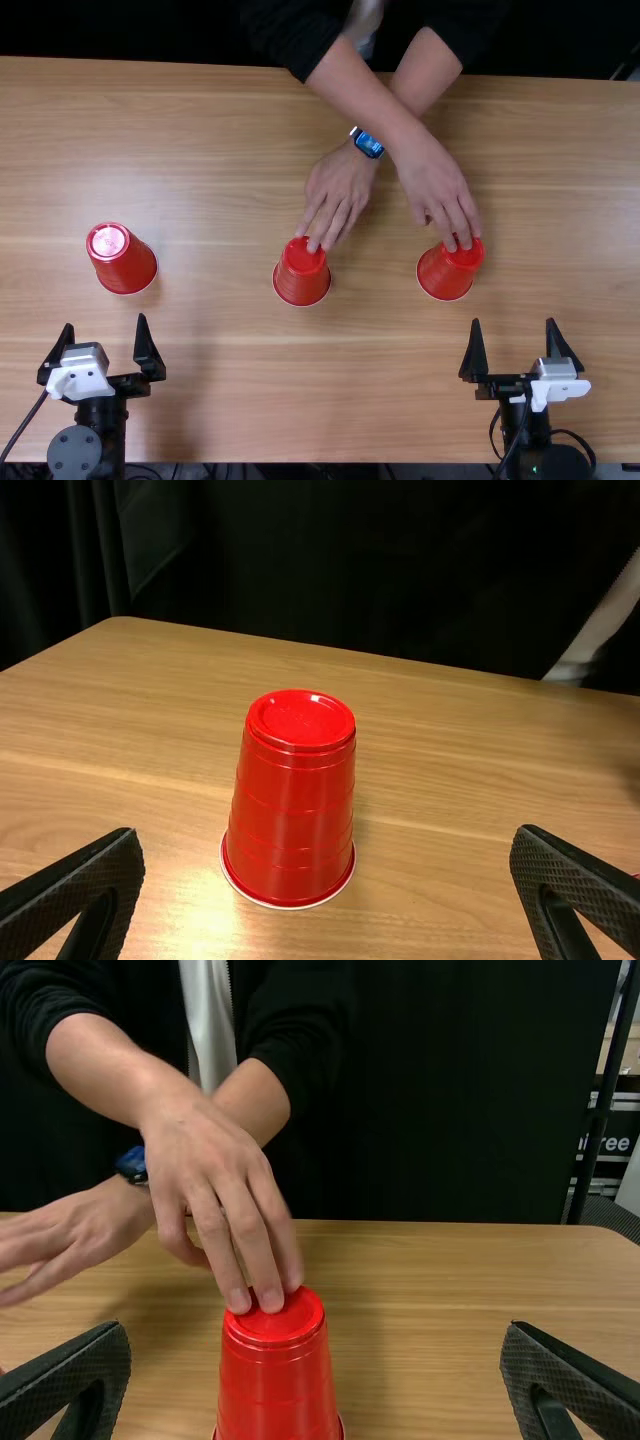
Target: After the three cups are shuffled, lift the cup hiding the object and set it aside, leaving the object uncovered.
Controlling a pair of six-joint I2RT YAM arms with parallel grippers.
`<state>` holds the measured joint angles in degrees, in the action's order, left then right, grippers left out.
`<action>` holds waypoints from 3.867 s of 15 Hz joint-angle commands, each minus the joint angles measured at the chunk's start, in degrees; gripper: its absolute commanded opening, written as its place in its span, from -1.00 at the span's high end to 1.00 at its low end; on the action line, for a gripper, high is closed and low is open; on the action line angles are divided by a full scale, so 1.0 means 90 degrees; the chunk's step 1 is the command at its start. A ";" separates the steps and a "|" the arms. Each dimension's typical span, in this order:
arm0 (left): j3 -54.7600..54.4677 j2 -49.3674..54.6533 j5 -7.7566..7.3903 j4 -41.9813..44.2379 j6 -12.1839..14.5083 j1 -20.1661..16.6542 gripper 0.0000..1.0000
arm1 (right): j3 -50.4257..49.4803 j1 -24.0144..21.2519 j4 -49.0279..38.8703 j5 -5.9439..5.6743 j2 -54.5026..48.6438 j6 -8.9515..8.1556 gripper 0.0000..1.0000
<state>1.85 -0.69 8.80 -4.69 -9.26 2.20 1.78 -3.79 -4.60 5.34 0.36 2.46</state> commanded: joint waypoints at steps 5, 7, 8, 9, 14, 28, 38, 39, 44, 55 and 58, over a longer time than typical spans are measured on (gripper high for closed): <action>-0.0205 0.0076 0.0019 -0.0030 -0.0038 -0.0049 -1.00 | -0.0091 -0.0028 -0.0021 -0.0008 -0.0040 -0.0027 -1.00; -0.0205 0.0076 0.0019 -0.0030 -0.0038 -0.0049 -1.00 | -0.0091 -0.0028 -0.0021 -0.0008 -0.0040 -0.0027 -1.00; -0.0205 0.0076 0.0019 -0.0030 -0.0038 -0.0049 -1.00 | -0.0091 -0.0028 -0.0021 -0.0008 -0.0040 -0.0027 -1.00; -0.0205 0.0076 0.0019 -0.0030 -0.0038 -0.0049 -1.00 | -0.0091 -0.0028 -0.0021 -0.0008 -0.0040 -0.0027 -1.00; -0.0205 0.0076 0.0019 -0.0030 -0.0038 -0.0049 -1.00 | -0.0091 -0.0038 -0.0021 -0.0008 -0.0040 -0.0027 -1.00; -0.0205 0.0076 0.0019 -0.0030 -0.0038 -0.0049 -1.00 | -0.0091 -0.0038 -0.0021 -0.0008 -0.0040 -0.0027 -1.00; -0.0205 0.0076 0.0019 -0.0030 -0.0038 -0.0049 -1.00 | -0.0091 -0.0028 -0.0021 -0.0008 -0.0040 -0.0027 -1.00; -0.0205 0.0076 0.0019 -0.0030 -0.0038 -0.0049 -1.00 | -0.0091 -0.0028 -0.0021 -0.0008 -0.0040 -0.0027 -1.00; -0.0205 0.0076 0.0019 -0.0030 -0.0026 0.0000 -1.00 | -0.0100 -0.0028 -0.0021 -0.0008 -0.0040 -0.0027 -1.00; 0.0117 0.0076 -0.0028 -0.0077 0.0536 0.0039 -1.00 | 0.0154 -0.0106 0.0014 0.0016 -0.0040 0.0031 -1.00; 0.1435 -0.0949 -0.0286 -0.0393 0.0923 0.0039 -1.00 | 0.1326 -0.0145 0.0108 0.0004 0.1122 -0.0015 -1.00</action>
<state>11.90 -6.76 7.62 -8.40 -3.18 2.26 10.74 -4.29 -3.11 5.34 9.28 2.66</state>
